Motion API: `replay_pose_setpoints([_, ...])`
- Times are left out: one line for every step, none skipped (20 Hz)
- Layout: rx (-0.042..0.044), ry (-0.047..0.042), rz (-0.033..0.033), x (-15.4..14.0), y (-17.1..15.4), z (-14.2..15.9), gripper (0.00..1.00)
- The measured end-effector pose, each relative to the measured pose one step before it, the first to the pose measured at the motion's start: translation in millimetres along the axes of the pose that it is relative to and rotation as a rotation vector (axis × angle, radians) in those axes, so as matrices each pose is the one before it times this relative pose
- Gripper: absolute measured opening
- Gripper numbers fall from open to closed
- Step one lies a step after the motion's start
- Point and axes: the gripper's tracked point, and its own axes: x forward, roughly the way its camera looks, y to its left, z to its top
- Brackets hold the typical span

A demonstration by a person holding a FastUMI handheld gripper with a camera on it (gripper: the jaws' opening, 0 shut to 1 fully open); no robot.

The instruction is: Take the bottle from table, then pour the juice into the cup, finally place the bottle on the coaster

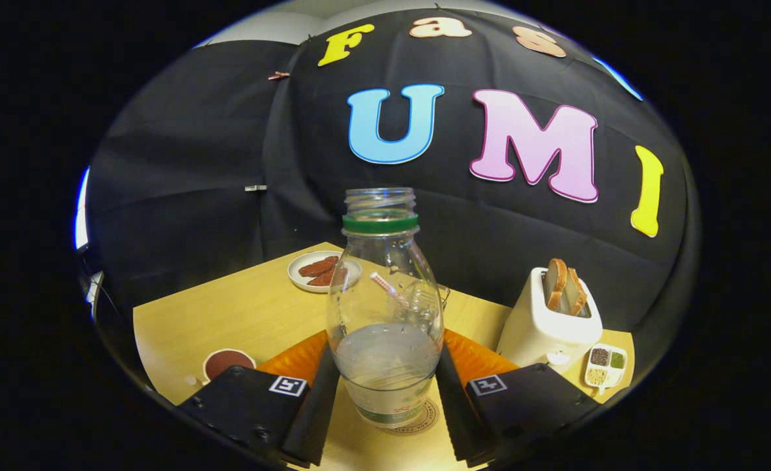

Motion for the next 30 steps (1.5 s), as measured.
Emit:
replay_pose_setpoints([0.00859,-0.00524,0.00154,4.71,-0.5,-8.58,0.75])
replay_pose_setpoints([0.00285,-0.00638,-0.00219,4.64,-0.82,-8.15,0.75])
replay_pose_setpoints([-0.00353,-0.00654,-0.0024,3.09,-0.74,-6.65,0.75])
replay_pose_setpoints([-0.00423,-0.00995,-0.00047,2.77,-0.77,-4.79,0.75])
replay_pose_setpoints([-0.00208,-0.01074,0.00191,1.42,-1.46,-5.24,0.75])
replay_pose_setpoints([0.00432,-0.00711,0.00148,1.46,-2.28,-3.46,0.75])
replay_pose_setpoints([0.00964,-0.00442,-0.01072,0.78,-4.36,-4.51,0.75])
replay_pose_setpoints([0.01289,-0.00109,-0.01264,0.87,-5.58,-2.28,0.76])
replay_pose_setpoints([0.00579,-0.00245,-0.01028,0.38,-3.91,-2.21,0.76])
replay_pose_setpoints([0.00577,-0.00181,-0.00599,1.2,-3.14,-0.75,0.75])
replay_pose_setpoints([0.00729,-0.0025,-0.00089,1.25,-1.98,-1.13,0.76])
replay_pose_setpoints([0.00889,0.00198,0.00294,1.55,-0.1,-2.02,0.76])
replay_pose_setpoints([0.00769,0.00228,-0.0011,0.91,-0.4,-1.16,0.76])
replay_pose_setpoints([0.00475,0.00276,0.00022,0.67,0.17,-1.42,0.76])
replay_pose_setpoints([0.00253,-0.00102,-0.00442,-0.33,-0.17,-1.55,0.76])
replay_pose_setpoints([0.00066,-0.00141,-0.00613,-0.04,-0.41,-1.24,0.77])
replay_pose_setpoints([0.00152,-0.0009,-0.00332,-0.3,-0.13,-0.72,0.77])
replay_pose_setpoints([-0.00079,0.00359,0.00314,-0.01,1.54,-3.91,0.77])
replay_pose_setpoints([-0.00298,0.00611,-0.00158,-0.12,-0.32,-3.69,0.77])
replay_pose_setpoints([-0.00169,0.00078,-0.00045,-1.55,-0.34,-1.92,0.77])
replay_pose_setpoints([-0.0031,-0.01416,-0.00428,-0.71,-0.17,1.51,0.78])
replay_pose_setpoints([-0.00687,0.00204,-0.00133,-1.29,-1.81,-0.48,0.78])
replay_pose_setpoints([-0.00086,-0.00158,-0.00081,-0.64,0.71,0.31,0.78])
replay_pose_setpoints([-0.00144,0.00193,-0.00152,0.72,-0.55,-0.54,0.79])
replay_pose_setpoints([-0.00118,0.0033,-0.00004,-1.37,-0.32,-1.79,0.8])
replay_pose_setpoints([0.00097,0.00402,0.00161,-0.58,-0.6,-0.84,0.8])
replay_pose_setpoints([0.00255,0.0033,0.00013,-1.58,0.29,-0.06,0.8])
replay_pose_setpoints([-0.00071,0.00057,0.0009,-1.1,-0.5,0.3,0.87])
replay_pose_setpoints([-0.00867,-0.00646,-0.01123,-1.53,-3.14,1.23,0.94])
replay_pose_setpoints([-0.00967,-0.00851,-0.00619,-4.37,-0.61,4.26,1.0])
